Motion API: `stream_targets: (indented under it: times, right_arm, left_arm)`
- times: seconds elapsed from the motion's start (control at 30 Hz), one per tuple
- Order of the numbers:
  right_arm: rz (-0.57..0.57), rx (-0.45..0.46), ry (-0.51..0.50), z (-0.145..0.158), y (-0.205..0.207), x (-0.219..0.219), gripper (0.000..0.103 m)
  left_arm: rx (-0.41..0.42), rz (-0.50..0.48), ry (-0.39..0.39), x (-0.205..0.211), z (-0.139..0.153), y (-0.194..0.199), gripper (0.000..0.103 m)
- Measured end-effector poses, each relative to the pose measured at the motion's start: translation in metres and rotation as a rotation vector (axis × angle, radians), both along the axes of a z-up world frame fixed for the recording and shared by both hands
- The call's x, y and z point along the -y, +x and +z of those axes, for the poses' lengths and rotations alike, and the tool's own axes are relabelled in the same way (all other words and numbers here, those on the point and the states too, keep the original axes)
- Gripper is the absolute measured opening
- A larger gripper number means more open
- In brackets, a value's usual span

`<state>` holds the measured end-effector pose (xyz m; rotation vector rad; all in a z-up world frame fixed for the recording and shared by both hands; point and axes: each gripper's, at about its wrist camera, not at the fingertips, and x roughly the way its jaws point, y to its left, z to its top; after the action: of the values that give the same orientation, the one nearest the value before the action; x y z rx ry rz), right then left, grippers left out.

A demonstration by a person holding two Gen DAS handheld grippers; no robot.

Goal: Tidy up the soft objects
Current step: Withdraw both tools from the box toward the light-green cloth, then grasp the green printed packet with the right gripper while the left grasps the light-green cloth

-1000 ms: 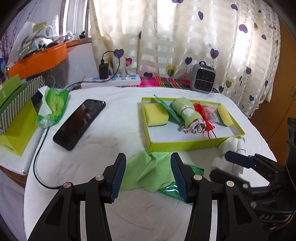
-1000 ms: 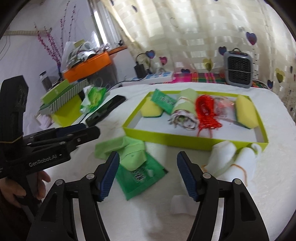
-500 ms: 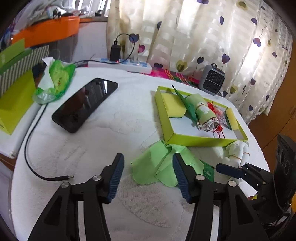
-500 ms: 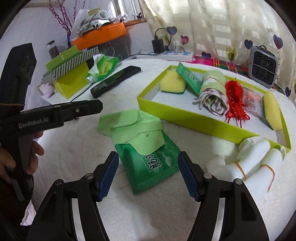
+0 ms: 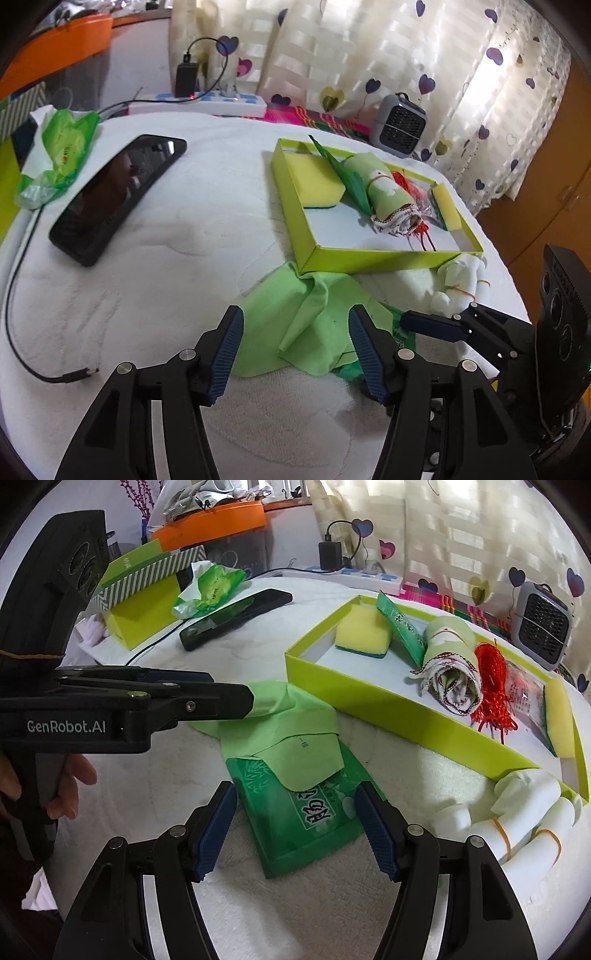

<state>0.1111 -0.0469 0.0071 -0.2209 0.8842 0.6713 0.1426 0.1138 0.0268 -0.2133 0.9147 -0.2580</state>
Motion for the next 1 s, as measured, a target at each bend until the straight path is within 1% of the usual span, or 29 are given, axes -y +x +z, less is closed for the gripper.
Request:
stream_targets:
  times: [0.03, 0.1, 0.3, 0.4, 0.43, 0.47, 0.6, 0.67, 0.7, 0.73, 0.77, 0.87, 0.9, 0.93, 0.97, 1.0]
  right_arm:
    - [0.000, 0.004, -0.006, 0.000, 0.001, 0.000, 0.073]
    - [0.006, 0.004, -0.014, -0.002, 0.001, -0.003, 0.077]
    - [0.006, 0.028, -0.063, -0.005, -0.001, -0.008, 0.077]
    - [0.005, 0.027, -0.058, -0.005, -0.001, -0.007, 0.076]
    - [0.002, 0.031, -0.061, -0.005, -0.001, -0.006, 0.073]
    - [0.001, 0.035, -0.066, -0.005, -0.002, -0.006, 0.073]
    - [0.018, 0.044, -0.067, -0.004, -0.004, -0.007, 0.064]
    - [0.023, 0.053, -0.077, -0.003, -0.006, -0.009, 0.063]
    - [0.025, 0.053, -0.074, -0.003, -0.006, -0.008, 0.058]
    - [0.031, 0.053, -0.068, -0.002, -0.007, -0.008, 0.048]
    - [0.034, 0.058, -0.068, -0.001, -0.008, -0.008, 0.043]
    - [0.044, 0.069, -0.080, -0.001, -0.010, -0.008, 0.040]
    - [0.043, 0.068, -0.077, -0.001, -0.010, -0.007, 0.037]
    - [0.041, 0.067, -0.075, 0.000, -0.010, -0.007, 0.034]
    - [0.041, 0.068, -0.069, 0.000, -0.011, -0.006, 0.026]
    - [0.043, 0.068, -0.061, 0.001, -0.012, -0.006, 0.024]
  left_arm:
    - [-0.005, -0.001, -0.006, 0.000, -0.001, 0.001, 0.059]
    - [-0.007, -0.001, 0.001, 0.001, -0.002, 0.003, 0.059]
    - [-0.023, 0.002, -0.014, -0.001, -0.006, 0.007, 0.059]
    - [-0.033, 0.004, -0.019, -0.002, -0.009, 0.008, 0.059]
    - [-0.033, 0.005, -0.019, -0.002, -0.009, 0.008, 0.059]
    - [-0.034, 0.005, -0.019, -0.002, -0.009, 0.009, 0.059]
    - [-0.035, 0.000, -0.024, -0.003, -0.009, 0.009, 0.059]
    - [-0.037, 0.001, -0.025, -0.003, -0.009, 0.009, 0.059]
    - [-0.038, 0.004, -0.026, -0.003, -0.009, 0.009, 0.059]
    - [-0.037, 0.005, -0.026, -0.003, -0.009, 0.009, 0.059]
    - [-0.038, 0.005, -0.027, -0.003, -0.009, 0.009, 0.059]
    - [-0.038, 0.004, -0.024, -0.002, -0.009, 0.010, 0.059]
    - [-0.038, 0.006, -0.026, -0.003, -0.009, 0.009, 0.059]
    - [-0.038, 0.007, -0.026, -0.003, -0.009, 0.009, 0.059]
    - [-0.039, 0.008, -0.025, -0.003, -0.010, 0.010, 0.059]
    - [-0.040, 0.009, -0.025, -0.003, -0.009, 0.009, 0.059]
